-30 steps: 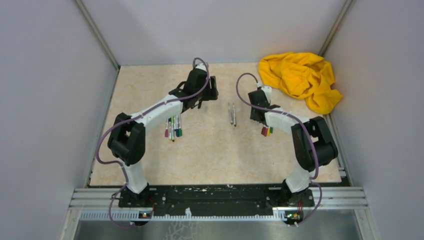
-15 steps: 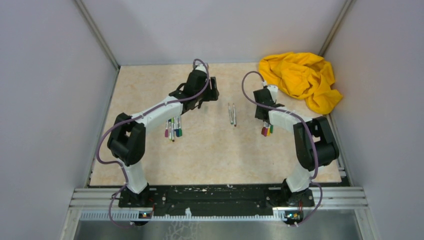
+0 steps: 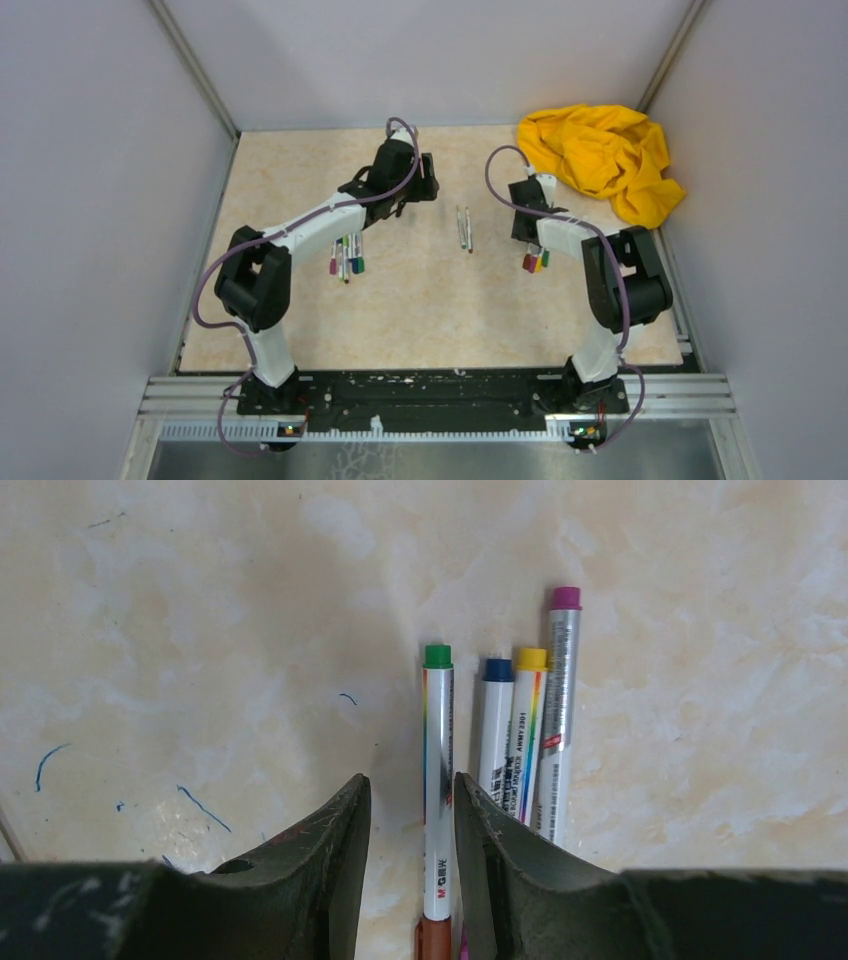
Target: Open the pen caps
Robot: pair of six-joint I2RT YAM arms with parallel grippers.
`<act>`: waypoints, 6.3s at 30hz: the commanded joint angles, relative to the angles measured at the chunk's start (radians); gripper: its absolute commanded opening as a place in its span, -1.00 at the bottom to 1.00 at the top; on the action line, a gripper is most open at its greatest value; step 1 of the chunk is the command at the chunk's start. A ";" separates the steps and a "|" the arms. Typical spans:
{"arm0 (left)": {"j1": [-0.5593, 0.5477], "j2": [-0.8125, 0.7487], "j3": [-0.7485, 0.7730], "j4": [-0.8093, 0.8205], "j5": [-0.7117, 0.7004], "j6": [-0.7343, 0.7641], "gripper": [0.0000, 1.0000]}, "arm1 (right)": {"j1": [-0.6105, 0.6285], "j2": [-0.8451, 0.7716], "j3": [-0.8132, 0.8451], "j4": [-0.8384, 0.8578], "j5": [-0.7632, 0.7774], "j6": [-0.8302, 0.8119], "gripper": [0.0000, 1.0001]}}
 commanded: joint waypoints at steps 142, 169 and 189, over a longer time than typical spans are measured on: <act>-0.007 -0.064 -0.358 0.385 0.586 -0.221 -1.00 | 0.208 -0.075 0.081 0.483 -0.462 0.098 -1.00; -0.014 -0.121 -0.506 0.348 0.270 -0.250 -1.00 | 0.166 -0.016 0.398 0.330 -0.336 -0.055 -1.00; 0.031 0.162 -0.093 -0.045 -0.046 -0.143 -0.66 | 0.166 0.061 0.279 0.055 -0.258 -0.103 -1.00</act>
